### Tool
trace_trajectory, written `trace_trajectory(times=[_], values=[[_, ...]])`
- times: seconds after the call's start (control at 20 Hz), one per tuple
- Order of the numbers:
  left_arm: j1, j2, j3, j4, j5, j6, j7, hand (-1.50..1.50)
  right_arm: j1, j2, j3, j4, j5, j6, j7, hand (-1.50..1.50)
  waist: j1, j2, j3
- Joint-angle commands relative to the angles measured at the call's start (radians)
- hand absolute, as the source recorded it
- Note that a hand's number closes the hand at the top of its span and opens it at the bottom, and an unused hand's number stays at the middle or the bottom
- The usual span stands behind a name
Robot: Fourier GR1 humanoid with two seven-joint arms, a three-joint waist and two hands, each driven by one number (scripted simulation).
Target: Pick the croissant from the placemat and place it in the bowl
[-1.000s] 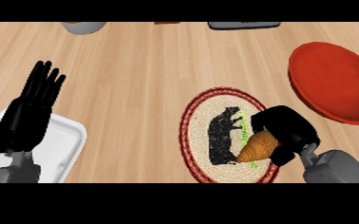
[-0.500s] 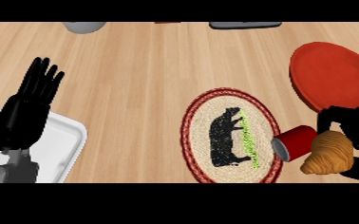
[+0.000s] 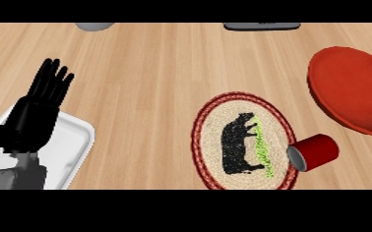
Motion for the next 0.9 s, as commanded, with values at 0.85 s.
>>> trace_trajectory(times=[0.85], values=[[-0.039,-0.043,-0.016,0.006,-0.019,-0.028,0.036,0.0,-0.614,0.051,0.011,1.066,0.134,-0.162,-0.41,1.5,0.052,0.012,0.001]])
